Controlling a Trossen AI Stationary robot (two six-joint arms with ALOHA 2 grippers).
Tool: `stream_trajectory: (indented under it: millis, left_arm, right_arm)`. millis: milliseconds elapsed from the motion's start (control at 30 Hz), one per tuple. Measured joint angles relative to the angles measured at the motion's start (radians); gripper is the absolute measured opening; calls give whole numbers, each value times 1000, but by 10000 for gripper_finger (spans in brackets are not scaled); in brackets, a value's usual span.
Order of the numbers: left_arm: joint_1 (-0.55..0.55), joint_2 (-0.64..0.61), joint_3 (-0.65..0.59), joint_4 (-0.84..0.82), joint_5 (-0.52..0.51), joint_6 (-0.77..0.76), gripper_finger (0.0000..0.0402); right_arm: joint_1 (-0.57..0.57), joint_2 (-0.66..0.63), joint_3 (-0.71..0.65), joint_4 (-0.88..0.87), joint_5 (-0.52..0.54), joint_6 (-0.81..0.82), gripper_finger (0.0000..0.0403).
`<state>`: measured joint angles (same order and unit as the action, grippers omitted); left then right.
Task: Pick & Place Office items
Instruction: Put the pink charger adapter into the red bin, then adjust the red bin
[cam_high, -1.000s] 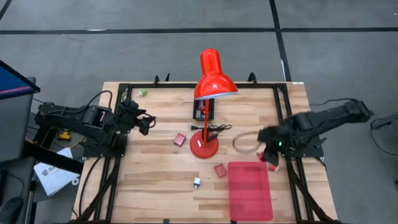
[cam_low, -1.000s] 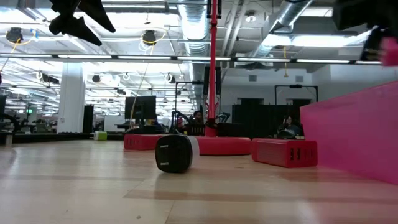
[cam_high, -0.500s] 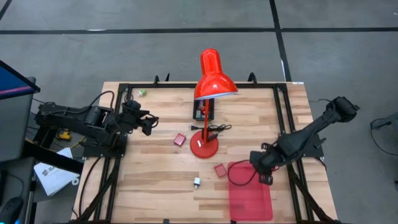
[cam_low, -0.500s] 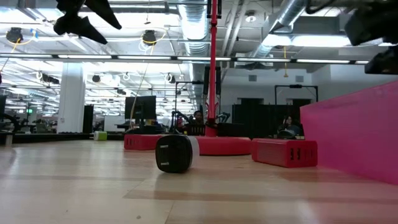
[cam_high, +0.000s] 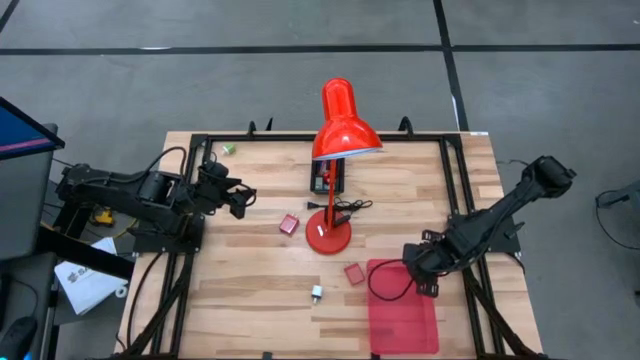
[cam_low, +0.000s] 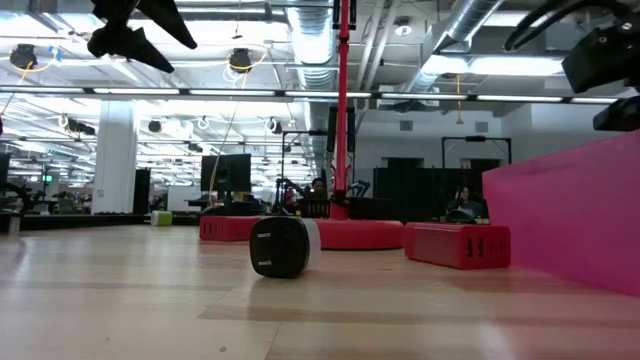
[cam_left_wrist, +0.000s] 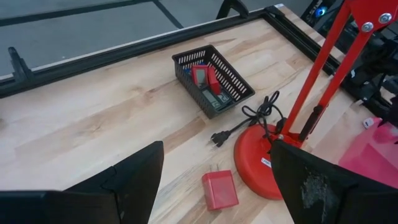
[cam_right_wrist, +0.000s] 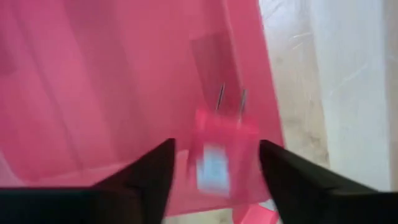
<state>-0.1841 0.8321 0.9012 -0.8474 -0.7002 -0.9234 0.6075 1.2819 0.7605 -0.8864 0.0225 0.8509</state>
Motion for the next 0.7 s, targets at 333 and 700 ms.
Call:
stream_trajectory:
  millis: [333, 700]
  left_arm:
    - [0, -1, 0, 0, -1, 2, 285]
    - [0, -1, 0, 0, -2, 31, 285]
  right_arm:
    - [0, -111, 0, -47, 50, 217, 309]
    - [158, -354, 1, -271, -32, 541, 248]
